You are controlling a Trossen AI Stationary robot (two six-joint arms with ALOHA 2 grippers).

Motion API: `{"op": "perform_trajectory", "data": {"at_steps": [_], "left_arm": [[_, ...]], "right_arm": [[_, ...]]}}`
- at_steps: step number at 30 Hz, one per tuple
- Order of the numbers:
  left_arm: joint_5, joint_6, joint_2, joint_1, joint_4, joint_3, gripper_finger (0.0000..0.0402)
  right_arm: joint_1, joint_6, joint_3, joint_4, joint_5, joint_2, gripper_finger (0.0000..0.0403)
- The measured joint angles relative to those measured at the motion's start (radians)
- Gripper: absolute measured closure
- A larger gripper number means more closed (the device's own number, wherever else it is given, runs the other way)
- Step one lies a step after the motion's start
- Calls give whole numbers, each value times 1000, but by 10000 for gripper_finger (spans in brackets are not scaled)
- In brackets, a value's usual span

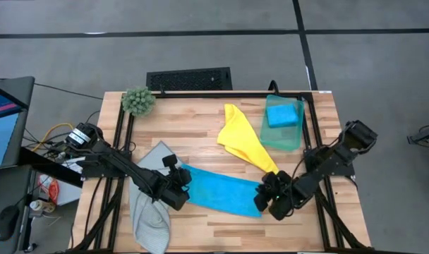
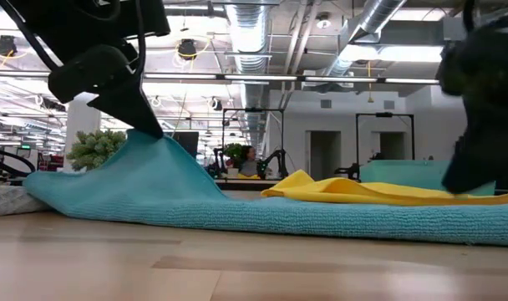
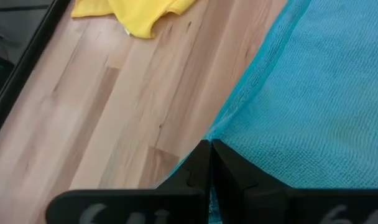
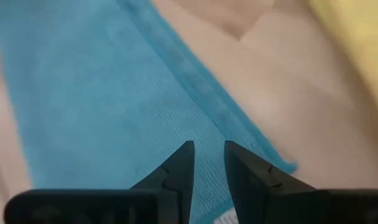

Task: Fold microfiber towels
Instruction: Fold the blue microfiber cloth

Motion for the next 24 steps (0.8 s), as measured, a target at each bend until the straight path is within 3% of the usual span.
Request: {"op": "perform_trajectory", "data": {"at_steps": [3,11,24], "left_arm": [[1,0,0,0,0,0,401],[56,-4,0,0,-80,0,392],[80,-17,0,1,-86,0,223]], "right_arm": [[-10,5,0,22,-47,54,291],[40,132,5,14,-8,93,291],[57,144,3,6,-7,95,291]]}}
